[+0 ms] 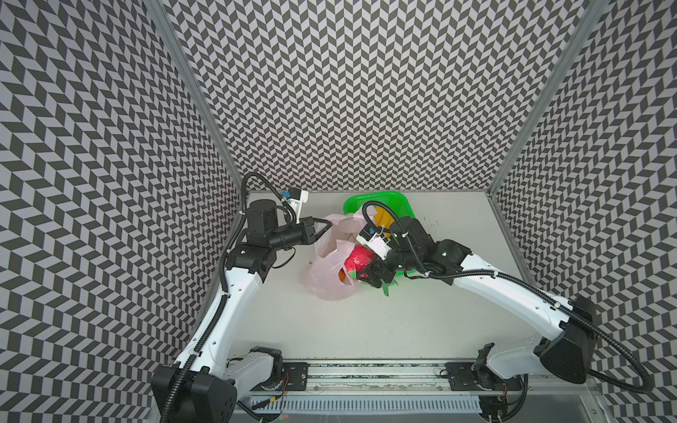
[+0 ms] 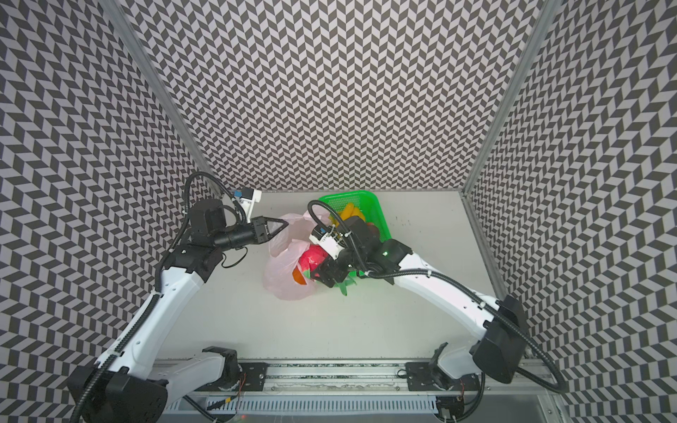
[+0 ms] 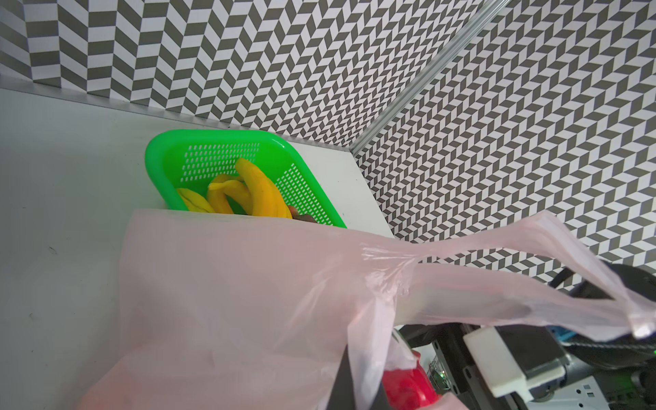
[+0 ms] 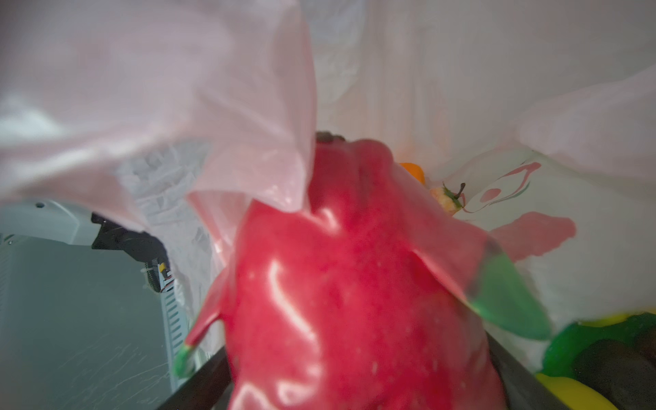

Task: Place the fake fruits into the plastic bag and tie a complex knot
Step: 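Carry the dragon fruit to the bag opening held by the left gripper, then push the dragon fruit down into the pink bag opening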

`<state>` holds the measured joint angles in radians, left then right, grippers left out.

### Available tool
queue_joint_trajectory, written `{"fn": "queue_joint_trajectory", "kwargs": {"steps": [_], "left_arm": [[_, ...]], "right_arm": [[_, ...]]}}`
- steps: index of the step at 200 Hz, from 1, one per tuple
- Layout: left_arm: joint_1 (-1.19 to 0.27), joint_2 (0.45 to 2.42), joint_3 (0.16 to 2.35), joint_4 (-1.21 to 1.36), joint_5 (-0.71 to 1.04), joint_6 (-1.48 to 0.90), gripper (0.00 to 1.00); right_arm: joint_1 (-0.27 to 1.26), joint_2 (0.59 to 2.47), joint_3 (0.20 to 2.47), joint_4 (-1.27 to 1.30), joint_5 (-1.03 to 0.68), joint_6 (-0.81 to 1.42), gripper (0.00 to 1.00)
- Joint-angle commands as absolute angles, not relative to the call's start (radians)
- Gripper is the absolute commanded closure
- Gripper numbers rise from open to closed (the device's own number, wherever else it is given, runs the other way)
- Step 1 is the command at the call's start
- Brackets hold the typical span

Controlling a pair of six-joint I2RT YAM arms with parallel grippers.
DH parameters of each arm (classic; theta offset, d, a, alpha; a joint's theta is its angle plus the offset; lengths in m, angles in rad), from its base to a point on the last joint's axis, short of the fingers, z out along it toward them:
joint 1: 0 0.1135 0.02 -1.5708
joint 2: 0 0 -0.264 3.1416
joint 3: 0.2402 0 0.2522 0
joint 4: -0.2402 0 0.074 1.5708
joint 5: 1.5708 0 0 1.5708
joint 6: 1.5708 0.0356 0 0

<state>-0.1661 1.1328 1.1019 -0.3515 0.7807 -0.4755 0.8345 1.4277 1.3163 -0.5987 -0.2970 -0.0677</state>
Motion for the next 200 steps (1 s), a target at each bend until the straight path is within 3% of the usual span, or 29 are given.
{"fn": "queue_joint_trajectory", "kwargs": {"steps": [1,54,153,200], "left_arm": [[-0.173,1.114,1.117,-0.345,0.802,-0.431,1.00],[-0.177,1.100,1.109,-0.346,0.810,-0.405,1.00],[-0.201,1.100,1.106,-0.318,0.802,-0.408,1.00],[-0.208,1.098,1.097,-0.287,0.795,-0.441,1.00]], "right_arm": [[0.822,1.360,1.402,-0.542,-0.243,-0.086,0.56],[0.739,1.347,1.478,-0.554,-0.251,-0.033,0.56],[0.739,1.364,1.442,-0.256,-0.534,0.126,0.57],[0.751,1.347,1.339,-0.031,-0.577,0.206,0.57]]}}
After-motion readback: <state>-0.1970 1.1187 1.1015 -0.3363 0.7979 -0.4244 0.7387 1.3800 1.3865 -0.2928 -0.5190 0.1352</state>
